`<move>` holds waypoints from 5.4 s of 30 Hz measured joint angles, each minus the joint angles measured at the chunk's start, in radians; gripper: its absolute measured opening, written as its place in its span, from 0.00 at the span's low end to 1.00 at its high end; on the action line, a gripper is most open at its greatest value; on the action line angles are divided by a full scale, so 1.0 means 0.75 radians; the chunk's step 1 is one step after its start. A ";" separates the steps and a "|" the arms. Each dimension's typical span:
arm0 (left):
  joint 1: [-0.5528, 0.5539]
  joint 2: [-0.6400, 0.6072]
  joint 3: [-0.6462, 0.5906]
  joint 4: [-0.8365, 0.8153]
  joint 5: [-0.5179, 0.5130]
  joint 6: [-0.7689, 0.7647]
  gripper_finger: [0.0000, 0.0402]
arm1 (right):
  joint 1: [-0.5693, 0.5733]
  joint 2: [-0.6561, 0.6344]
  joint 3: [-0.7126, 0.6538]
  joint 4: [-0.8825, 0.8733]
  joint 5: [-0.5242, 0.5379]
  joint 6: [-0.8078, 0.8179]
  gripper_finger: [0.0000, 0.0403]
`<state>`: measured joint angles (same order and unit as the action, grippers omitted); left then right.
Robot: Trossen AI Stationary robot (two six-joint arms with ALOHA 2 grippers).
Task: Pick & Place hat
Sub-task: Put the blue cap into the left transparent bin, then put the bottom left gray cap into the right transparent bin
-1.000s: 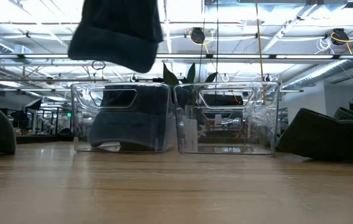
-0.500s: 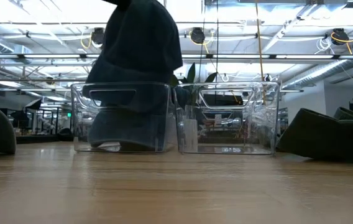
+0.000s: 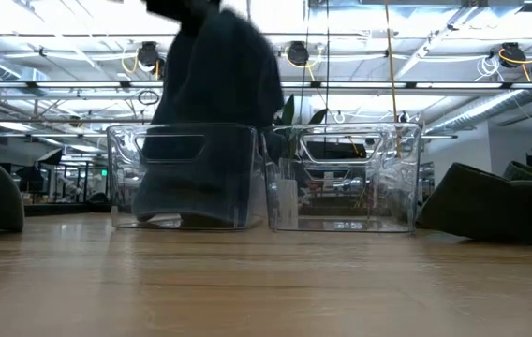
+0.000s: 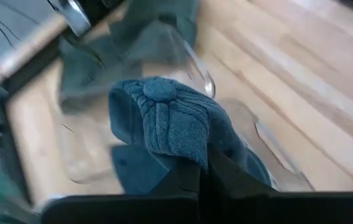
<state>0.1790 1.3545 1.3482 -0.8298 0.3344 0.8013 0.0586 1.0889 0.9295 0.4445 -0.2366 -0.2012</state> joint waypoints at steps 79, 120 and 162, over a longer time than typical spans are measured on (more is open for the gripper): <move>-0.213 0.184 -0.437 1.113 -0.455 -0.746 0.23 | 0.000 0.001 0.000 -0.051 0.002 0.030 0.29; 0.090 0.522 -0.436 0.884 -0.411 -0.834 0.01 | -0.010 0.025 0.000 -0.149 0.007 -0.003 0.29; -0.015 -0.334 -0.438 0.744 -0.210 -0.872 0.95 | -0.015 0.025 0.000 -0.152 0.005 0.008 0.38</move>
<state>0.1681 1.1042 1.0199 -0.2715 0.1773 0.1472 0.0471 1.1076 0.9294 0.3302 -0.2329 -0.1955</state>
